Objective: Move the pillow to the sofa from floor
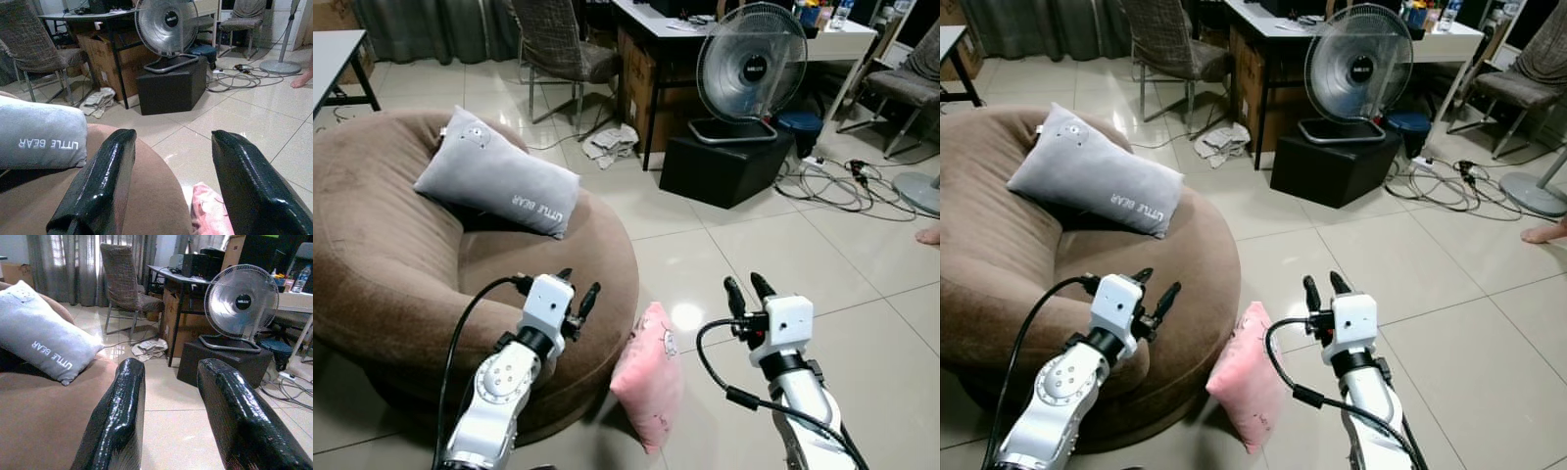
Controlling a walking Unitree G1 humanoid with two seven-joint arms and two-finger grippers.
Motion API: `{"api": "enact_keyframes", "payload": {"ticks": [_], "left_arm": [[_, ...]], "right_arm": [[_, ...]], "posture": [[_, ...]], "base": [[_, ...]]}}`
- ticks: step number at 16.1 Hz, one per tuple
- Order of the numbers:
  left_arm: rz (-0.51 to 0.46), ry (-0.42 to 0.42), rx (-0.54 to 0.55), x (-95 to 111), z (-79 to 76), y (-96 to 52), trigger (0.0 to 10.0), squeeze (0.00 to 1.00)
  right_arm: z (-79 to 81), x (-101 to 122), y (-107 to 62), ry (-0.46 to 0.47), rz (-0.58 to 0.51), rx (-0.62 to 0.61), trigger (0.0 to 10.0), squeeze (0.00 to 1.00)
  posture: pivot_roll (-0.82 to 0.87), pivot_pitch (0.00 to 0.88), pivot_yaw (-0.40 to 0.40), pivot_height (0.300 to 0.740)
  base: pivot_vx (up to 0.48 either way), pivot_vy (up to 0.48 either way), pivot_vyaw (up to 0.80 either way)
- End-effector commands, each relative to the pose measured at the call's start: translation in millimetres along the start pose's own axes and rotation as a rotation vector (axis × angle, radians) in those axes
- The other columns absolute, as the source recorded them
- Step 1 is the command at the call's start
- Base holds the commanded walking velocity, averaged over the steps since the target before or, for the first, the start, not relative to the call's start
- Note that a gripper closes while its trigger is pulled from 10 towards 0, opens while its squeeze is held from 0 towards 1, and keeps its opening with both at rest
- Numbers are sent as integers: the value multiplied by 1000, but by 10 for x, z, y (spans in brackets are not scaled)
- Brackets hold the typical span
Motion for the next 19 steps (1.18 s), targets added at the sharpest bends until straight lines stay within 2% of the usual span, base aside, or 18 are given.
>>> {"api": "enact_keyframes", "payload": {"ticks": [1, 5, 7, 11, 12, 15, 17, 19], "left_arm": [[-10, 10, 1, 46, 22, 13, 10000, 0], [-10, 10, 1, 46, 22, 13, 10000, 0], [13, 5, 28, -11, 35, -58, 10000, 0], [26, 8, 89, -37, 121, -170, 10000, 0], [23, 11, 90, -23, 102, -189, 10000, 0], [37, 2, 99, -57, 87, -202, 10000, 0], [43, 4, 132, -76, 162, -241, 10000, 0], [42, 28, 147, -83, 171, -251, 10000, 0]], "right_arm": [[-25, 35, 17, 2, -15, -1, 10000, 0], [-25, 35, 17, 2, -15, -1, 10000, 0], [-76, 84, 98, 5, -22, 10, 10000, 0], [151, 53, 221, 27, -11, 100, 10000, 0], [157, 66, 230, 32, -14, 108, 10000, 0], [85, 38, 256, 28, -3, 96, 10000, 0], [141, 72, 279, 35, -16, 112, 10000, 0], [188, -5, 283, 45, 9, 125, 10000, 0]], "posture": [[20, 0, -77, 740], [20, 0, -77, 740], [50, 6, -106, 740], [92, 3, -142, 740], [120, 6, -166, 740], [117, 5, -171, 740], [131, 7, -205, 740], [140, 0, -195, 740]], "base": [[0, 0, 0], [0, 0, 0], [0, 0, 0], [0, 0, 0], [0, 0, 0], [0, 0, 0], [0, 0, 0], [0, 0, 0]]}}
Point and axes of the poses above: a point about 5 cm out from each wrist's last joint towards the gripper, its own y axis pointing out of the wrist towards the gripper, its own x axis along the axis of the wrist's last joint, z = x × y, the point moved 4 cm from there along y, pointing out of the wrist towards the gripper, and after that the axes turned 9 degrees about y, right-handed, at the moved point
